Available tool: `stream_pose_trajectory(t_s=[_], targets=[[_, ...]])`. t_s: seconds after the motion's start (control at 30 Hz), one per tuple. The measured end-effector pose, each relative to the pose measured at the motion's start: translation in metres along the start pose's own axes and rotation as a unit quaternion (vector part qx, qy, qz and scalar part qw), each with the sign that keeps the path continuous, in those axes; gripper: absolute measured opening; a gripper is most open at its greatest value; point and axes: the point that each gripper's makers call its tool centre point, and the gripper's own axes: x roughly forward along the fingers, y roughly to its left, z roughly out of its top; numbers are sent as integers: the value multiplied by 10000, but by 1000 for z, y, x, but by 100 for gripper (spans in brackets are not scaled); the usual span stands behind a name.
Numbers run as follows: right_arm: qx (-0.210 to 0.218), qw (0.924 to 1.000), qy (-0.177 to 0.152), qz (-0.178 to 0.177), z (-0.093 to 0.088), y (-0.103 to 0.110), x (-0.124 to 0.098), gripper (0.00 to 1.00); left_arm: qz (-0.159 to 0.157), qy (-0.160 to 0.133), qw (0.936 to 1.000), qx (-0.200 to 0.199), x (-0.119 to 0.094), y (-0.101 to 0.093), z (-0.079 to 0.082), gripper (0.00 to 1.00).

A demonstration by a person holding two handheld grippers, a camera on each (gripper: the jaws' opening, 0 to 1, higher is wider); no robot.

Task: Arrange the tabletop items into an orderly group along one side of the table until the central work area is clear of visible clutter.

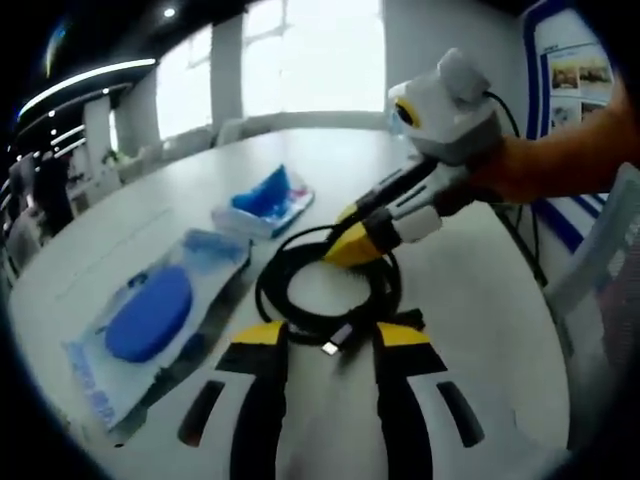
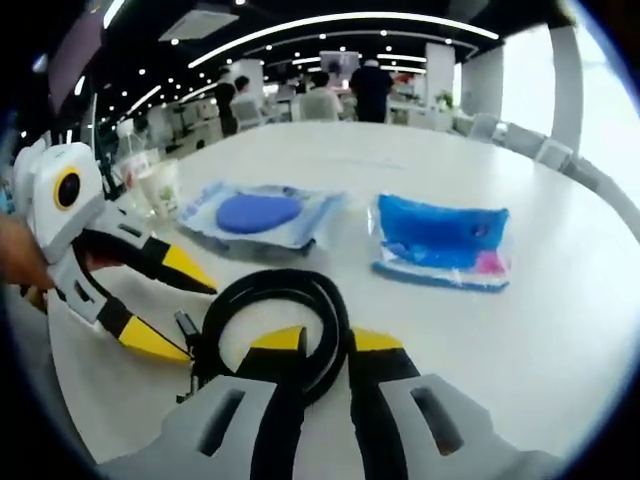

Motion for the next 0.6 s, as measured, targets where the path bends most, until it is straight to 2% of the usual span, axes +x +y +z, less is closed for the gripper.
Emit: stream_pose_trajectory(t_s=[0.2, 0.47, 0.6], targets=[[136, 9997, -153, -143, 6, -8, -4, 7, -80, -6, 10000, 47, 6, -6, 3, 32], [195, 9990, -309, -273, 12, -21, -11, 6, -141, 16, 9998, 102, 17, -6, 12, 32], [195, 9987, -344, -318, 15, -27, -12, 6, -159, -65, 9998, 107, 20, -5, 21, 29]])
